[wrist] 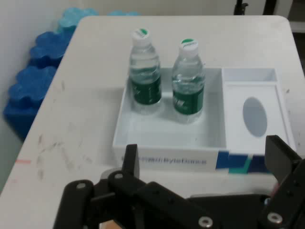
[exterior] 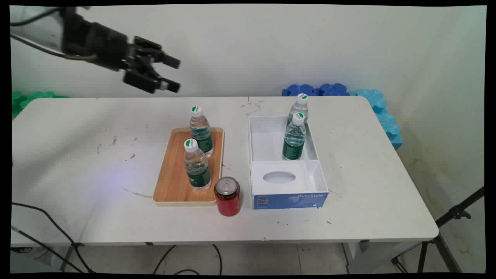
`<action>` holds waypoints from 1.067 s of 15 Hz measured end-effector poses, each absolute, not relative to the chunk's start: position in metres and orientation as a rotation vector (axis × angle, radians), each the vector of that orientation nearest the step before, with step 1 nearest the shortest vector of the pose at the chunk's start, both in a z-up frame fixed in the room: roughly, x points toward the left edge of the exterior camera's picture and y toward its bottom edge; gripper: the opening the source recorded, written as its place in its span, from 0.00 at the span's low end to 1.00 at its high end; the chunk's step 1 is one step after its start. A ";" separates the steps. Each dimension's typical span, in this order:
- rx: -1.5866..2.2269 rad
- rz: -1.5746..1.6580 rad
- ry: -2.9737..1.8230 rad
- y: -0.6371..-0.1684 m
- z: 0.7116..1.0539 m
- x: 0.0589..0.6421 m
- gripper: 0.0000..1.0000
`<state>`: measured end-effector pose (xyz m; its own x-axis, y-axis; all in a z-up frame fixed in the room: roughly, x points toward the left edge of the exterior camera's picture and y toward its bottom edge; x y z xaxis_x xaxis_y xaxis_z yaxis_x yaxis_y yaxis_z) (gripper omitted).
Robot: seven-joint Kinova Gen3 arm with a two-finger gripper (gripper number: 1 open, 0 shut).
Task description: Pick up the green bottle from the white box
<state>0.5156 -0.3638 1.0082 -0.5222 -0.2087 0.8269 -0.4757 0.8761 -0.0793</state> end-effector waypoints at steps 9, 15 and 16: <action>0.457 0.315 -2.155 -0.411 0.959 0.404 1.00; 0.466 0.277 -2.193 -0.446 0.916 0.345 1.00; 0.465 0.274 -2.197 -0.449 0.911 0.339 1.00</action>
<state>0.3395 -0.4493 0.9115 -0.5687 -0.2342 0.7885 -0.4203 0.9067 -0.0339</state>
